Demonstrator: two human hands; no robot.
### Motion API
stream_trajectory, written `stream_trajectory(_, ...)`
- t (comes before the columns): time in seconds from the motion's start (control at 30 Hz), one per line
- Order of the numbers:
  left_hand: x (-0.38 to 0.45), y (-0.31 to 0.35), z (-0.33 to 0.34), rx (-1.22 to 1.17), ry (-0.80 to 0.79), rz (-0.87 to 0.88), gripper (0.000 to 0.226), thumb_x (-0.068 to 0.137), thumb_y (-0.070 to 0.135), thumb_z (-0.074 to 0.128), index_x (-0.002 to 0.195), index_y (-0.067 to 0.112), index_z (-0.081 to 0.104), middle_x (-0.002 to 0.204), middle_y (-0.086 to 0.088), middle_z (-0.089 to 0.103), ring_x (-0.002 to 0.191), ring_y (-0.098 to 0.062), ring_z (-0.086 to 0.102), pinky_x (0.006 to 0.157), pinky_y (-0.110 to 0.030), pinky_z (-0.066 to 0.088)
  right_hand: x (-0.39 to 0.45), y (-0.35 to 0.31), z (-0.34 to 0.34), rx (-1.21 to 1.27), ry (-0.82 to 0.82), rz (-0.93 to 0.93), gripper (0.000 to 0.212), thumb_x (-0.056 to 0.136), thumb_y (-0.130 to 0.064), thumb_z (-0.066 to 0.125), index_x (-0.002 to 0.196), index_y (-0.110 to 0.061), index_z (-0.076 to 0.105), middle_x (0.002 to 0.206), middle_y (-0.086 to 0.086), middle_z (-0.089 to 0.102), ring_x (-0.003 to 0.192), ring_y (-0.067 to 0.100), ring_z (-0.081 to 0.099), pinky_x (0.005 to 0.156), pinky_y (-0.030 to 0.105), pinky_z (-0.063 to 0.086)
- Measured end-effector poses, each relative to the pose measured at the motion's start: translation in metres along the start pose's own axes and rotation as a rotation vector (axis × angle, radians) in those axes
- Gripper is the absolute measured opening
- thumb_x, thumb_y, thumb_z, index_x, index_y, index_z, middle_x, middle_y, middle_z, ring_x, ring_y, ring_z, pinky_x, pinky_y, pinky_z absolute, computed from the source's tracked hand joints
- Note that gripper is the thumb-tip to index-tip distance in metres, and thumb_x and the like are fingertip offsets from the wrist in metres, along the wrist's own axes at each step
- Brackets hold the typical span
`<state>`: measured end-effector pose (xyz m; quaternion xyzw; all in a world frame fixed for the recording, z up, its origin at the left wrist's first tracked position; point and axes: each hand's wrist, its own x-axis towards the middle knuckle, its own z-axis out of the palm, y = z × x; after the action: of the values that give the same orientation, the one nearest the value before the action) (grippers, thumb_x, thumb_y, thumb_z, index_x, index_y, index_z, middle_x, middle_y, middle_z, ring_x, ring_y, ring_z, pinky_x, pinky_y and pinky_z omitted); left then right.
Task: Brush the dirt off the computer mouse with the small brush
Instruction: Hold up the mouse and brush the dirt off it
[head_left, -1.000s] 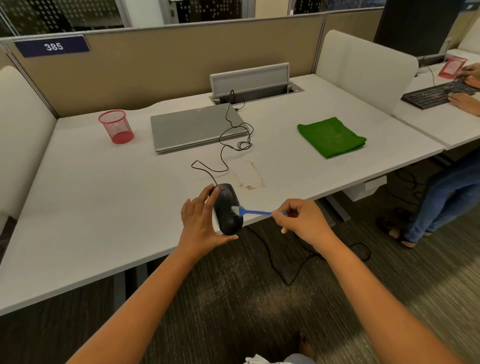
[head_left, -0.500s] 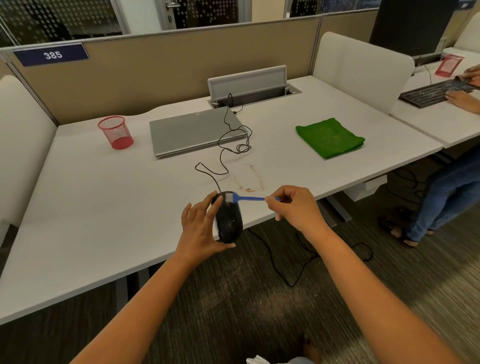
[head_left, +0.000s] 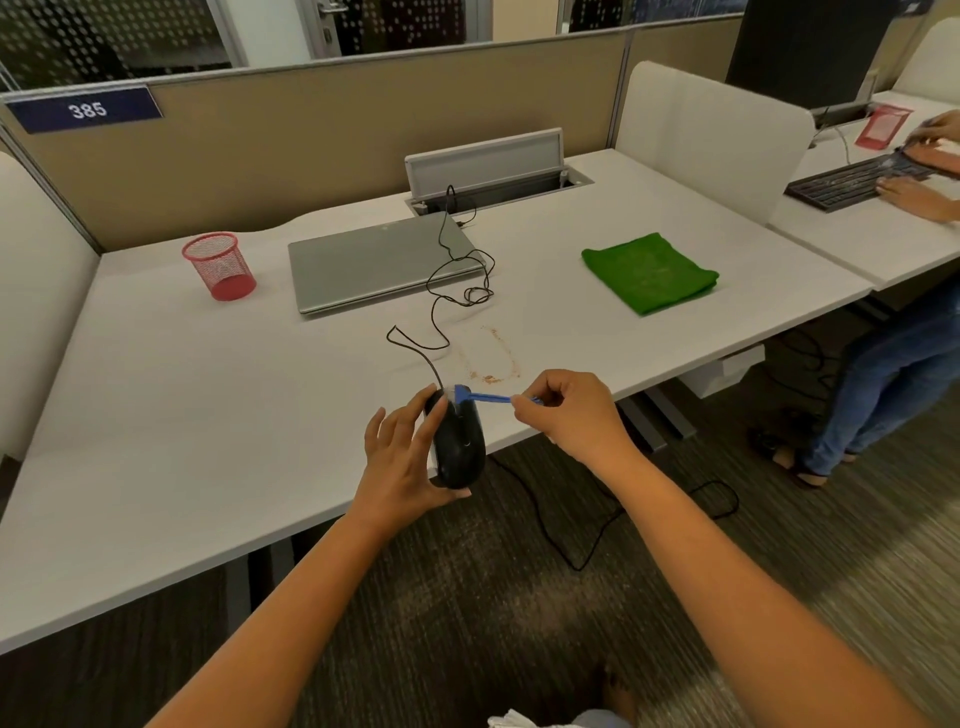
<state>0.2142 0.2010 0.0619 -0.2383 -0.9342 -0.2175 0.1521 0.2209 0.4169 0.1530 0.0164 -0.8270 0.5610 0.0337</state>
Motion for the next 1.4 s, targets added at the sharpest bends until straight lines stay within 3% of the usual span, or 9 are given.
stream_trajectory(0.17,-0.001,0.002,-0.002,-0.055,0.015,-0.031,0.118,0.057,0.059,0.073,0.143,0.034,-0.003,0.152,0.000,0.005,0.137,-0.012,0.001,0.110,-0.048,0.001,0.010,-0.003,-0.003,0.087,0.030,0.053,0.025,0.078,-0.018,0.071,0.055,-0.024,0.060,0.044,-0.016,0.051,0.045,-0.001,0.045,0.051,0.018,0.039)
stream_trajectory(0.3,0.000,0.002,-0.003,-0.078,0.039,-0.057,0.122,0.056,0.055,0.078,0.143,0.034,-0.004,0.150,-0.002,0.005,0.136,-0.007,-0.002,0.109,-0.051,0.003,0.005,-0.004,0.002,0.008,-0.099,0.061,0.023,0.075,-0.015,0.071,0.056,-0.022,0.060,0.048,-0.014,0.053,0.045,-0.006,0.047,0.046,0.008,0.037)
stream_trajectory(0.5,0.001,0.000,-0.009,-0.157,0.076,-0.122,0.116,0.057,0.063,0.069,0.143,0.038,-0.006,0.151,0.007,-0.001,0.138,-0.008,-0.002,0.111,-0.049,0.001,-0.009,0.015,0.003,-0.188,-0.269,0.045,0.017,0.072,-0.017,0.070,0.058,-0.018,0.060,0.052,-0.011,0.054,0.044,-0.005,0.044,0.045,0.007,0.033)
stream_trajectory(0.63,0.002,-0.005,-0.013,-0.164,0.072,-0.140,0.115,0.059,0.066,0.068,0.143,0.039,-0.005,0.152,0.009,-0.003,0.137,-0.006,-0.003,0.112,-0.053,0.006,-0.009,0.023,-0.009,-0.183,-0.184,0.049,0.022,0.072,-0.016,0.071,0.054,-0.021,0.058,0.044,-0.016,0.053,0.043,-0.006,0.044,0.043,0.006,0.031)
stream_trajectory(0.77,0.005,-0.004,-0.016,-0.143,0.084,-0.137,0.112,0.060,0.067,0.066,0.144,0.036,-0.001,0.153,-0.004,0.006,0.134,0.000,-0.004,0.111,-0.052,0.009,-0.005,0.021,-0.013,0.037,-0.155,0.084,0.018,0.076,-0.017,0.072,0.061,-0.020,0.063,0.045,-0.018,0.056,0.044,-0.005,0.047,0.044,0.009,0.037)
stream_trajectory(0.87,0.007,0.000,-0.015,-0.123,0.081,-0.114,0.113,0.060,0.063,0.068,0.143,0.036,-0.002,0.152,-0.009,0.011,0.135,-0.004,-0.001,0.111,-0.054,0.009,-0.004,0.017,-0.009,0.003,-0.180,0.051,0.020,0.076,-0.018,0.071,0.059,-0.025,0.063,0.046,-0.020,0.057,0.046,-0.006,0.048,0.046,0.008,0.037)
stream_trajectory(1.07,0.007,0.004,-0.018,-0.178,0.079,-0.142,0.115,0.055,0.063,0.071,0.139,0.047,-0.006,0.153,-0.006,0.011,0.133,-0.004,0.000,0.111,-0.052,0.011,0.006,0.022,-0.027,-0.045,-0.055,0.102,0.019,0.075,-0.016,0.071,0.060,-0.020,0.062,0.056,-0.008,0.055,0.051,0.003,0.047,0.051,0.017,0.039)
stream_trajectory(1.17,0.008,0.005,-0.019,-0.209,0.073,-0.146,0.116,0.054,0.062,0.072,0.138,0.049,-0.006,0.153,-0.005,0.011,0.132,-0.007,0.005,0.110,-0.050,0.017,0.010,0.019,-0.033,0.091,-0.034,0.109,0.025,0.076,-0.014,0.071,0.054,-0.020,0.059,0.047,-0.013,0.048,0.045,0.006,0.043,0.049,0.023,0.037)
stream_trajectory(1.4,0.011,0.010,-0.019,-0.209,0.043,-0.114,0.117,0.055,0.063,0.071,0.141,0.045,-0.006,0.153,-0.003,0.009,0.136,-0.015,0.011,0.106,-0.062,0.022,0.008,0.018,-0.030,0.132,0.007,0.145,0.023,0.078,-0.012,0.070,0.058,-0.014,0.058,0.049,-0.008,0.046,0.045,0.006,0.042,0.052,0.024,0.037)
